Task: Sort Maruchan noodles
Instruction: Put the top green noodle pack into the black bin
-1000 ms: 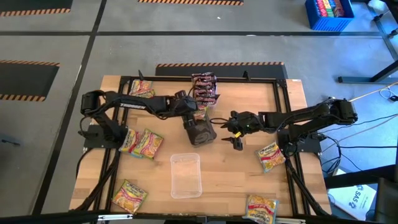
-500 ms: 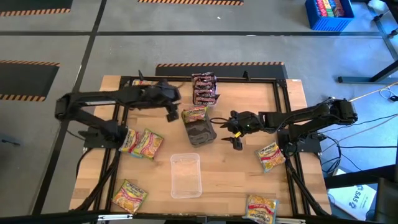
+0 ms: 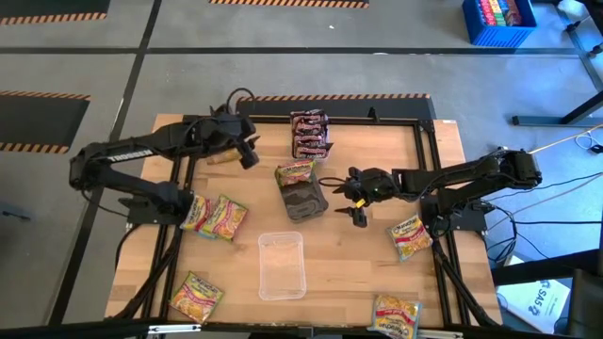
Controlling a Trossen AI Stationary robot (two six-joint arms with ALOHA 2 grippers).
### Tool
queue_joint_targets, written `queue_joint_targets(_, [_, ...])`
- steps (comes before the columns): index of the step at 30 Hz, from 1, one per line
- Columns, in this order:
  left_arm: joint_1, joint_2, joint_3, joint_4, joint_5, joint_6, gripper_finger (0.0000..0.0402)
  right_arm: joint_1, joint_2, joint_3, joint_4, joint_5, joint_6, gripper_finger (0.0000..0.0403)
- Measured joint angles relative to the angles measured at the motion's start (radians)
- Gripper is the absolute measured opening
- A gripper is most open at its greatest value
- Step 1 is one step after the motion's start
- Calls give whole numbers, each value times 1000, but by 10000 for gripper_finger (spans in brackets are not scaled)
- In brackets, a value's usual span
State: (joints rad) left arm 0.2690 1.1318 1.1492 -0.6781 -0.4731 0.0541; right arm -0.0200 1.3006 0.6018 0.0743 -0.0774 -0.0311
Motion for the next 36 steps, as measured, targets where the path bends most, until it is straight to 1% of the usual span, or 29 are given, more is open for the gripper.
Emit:
queue_joint_targets(3, [56,7,0,6,33,0,185,0,0,0,11,-18,0,269])
queue_joint_targets(6, [133,7,0,6,85,1,214,0,0,0,14,-21,0,269])
queue_joint_targets(10, [266,8,15,-27,197,1,254,1,0,0,14,-21,26,269])
queue_joint_targets(13, [369,15,36,-78,249,2,272,1,0,0,14,-21,27,269])
queue_joint_targets(16, [444,60,78,-177,295,6,274,1,0,0,23,-21,26,269])
queue_joint_targets(19, [493,121,143,-273,331,24,268,1,0,0,41,-21,26,269])
queue_joint_targets(24, [546,273,269,-483,331,61,260,1,0,0,42,-39,26,269])
queue_joint_targets(26, [567,334,300,-566,330,83,259,1,0,0,42,-40,26,269])
queue_joint_targets(31, [625,470,309,-690,324,128,259,1,0,0,27,-40,26,269])
queue_joint_targets(36, [668,556,309,-711,319,169,259,1,0,0,22,-40,26,269])
